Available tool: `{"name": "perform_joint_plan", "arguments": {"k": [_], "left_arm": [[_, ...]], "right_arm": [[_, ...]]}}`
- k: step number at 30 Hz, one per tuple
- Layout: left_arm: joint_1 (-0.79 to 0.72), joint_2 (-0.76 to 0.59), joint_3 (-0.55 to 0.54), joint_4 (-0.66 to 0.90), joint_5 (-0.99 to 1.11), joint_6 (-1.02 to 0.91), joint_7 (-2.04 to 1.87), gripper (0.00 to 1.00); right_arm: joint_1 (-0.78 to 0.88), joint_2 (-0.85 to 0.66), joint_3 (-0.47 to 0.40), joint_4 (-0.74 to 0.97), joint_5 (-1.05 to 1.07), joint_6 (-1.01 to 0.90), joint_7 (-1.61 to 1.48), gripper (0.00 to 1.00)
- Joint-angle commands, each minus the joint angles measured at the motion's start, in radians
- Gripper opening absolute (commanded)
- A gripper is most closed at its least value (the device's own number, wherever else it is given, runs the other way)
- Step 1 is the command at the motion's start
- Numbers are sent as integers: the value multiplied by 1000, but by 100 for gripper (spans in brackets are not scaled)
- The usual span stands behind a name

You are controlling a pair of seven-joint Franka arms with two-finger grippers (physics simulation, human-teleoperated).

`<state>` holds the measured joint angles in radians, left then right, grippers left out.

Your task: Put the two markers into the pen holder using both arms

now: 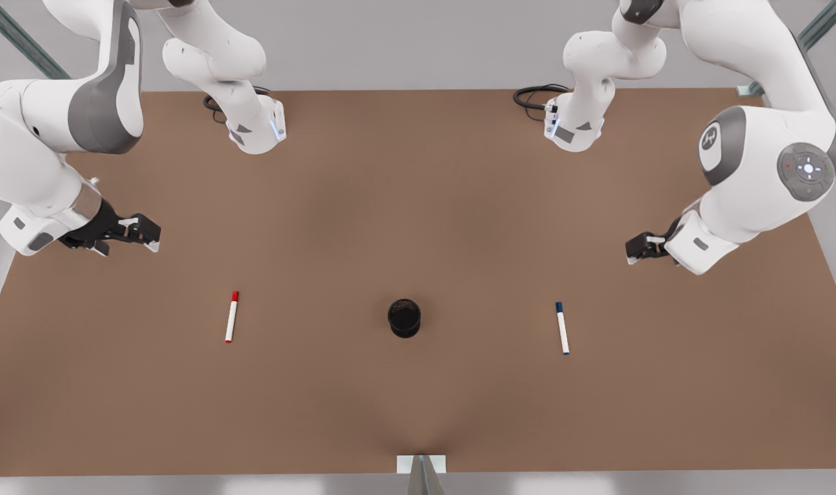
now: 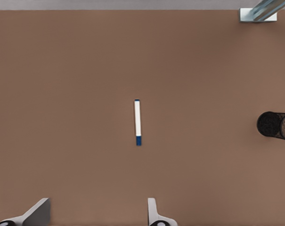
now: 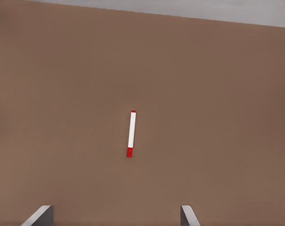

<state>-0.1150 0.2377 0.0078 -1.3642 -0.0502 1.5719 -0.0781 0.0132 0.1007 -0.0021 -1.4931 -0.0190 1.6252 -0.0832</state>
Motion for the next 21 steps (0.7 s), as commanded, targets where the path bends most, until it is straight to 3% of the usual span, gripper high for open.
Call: {"name": "perform_joint_plan", "arguments": {"k": [1, 11, 14, 21], "left_arm": [[0, 0, 0, 0, 6, 10, 41, 100], [0, 72, 3, 10, 7, 23, 46, 100], [5, 196, 4, 10, 6, 154, 38, 100], [40, 333, 6, -42, -2, 402, 38, 100]], "right_arm": [[1, -1, -1, 0, 1, 4, -39, 100], [1, -1, -1, 0, 1, 4, -46, 100], [1, -1, -1, 0, 1, 4, -46, 100], [-1, -1, -1, 0, 1, 4, -47, 100]]}}
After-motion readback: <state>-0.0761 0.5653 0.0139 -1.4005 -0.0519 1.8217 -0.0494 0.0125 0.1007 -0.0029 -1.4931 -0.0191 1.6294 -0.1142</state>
